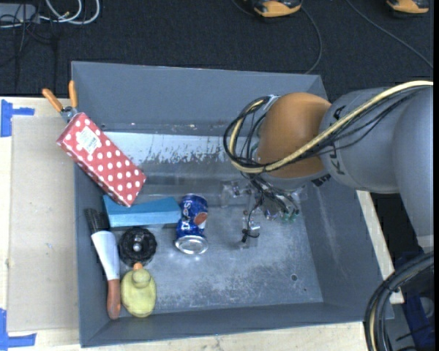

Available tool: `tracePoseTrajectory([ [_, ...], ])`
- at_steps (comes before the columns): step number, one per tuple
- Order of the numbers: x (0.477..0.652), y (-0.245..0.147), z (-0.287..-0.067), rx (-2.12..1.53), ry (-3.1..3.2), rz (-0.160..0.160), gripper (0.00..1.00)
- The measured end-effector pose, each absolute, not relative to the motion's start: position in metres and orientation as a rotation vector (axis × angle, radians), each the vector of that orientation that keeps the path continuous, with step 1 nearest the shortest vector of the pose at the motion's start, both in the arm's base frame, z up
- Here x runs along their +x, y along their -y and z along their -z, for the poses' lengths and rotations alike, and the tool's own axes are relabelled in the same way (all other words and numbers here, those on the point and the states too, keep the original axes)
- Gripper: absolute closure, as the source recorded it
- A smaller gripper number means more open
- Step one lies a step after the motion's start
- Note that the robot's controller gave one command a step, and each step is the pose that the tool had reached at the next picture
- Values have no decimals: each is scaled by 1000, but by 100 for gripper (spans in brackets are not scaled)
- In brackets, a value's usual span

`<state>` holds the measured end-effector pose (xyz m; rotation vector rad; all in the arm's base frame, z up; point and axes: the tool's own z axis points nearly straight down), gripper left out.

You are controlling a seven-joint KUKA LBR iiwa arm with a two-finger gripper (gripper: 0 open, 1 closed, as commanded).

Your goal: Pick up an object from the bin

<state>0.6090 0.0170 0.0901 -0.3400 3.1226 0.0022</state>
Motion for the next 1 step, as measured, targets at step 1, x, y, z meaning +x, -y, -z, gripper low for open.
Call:
tracePoseTrajectory([
  [1, 616, -55, -77, -478, -3101, -2, 0],
])
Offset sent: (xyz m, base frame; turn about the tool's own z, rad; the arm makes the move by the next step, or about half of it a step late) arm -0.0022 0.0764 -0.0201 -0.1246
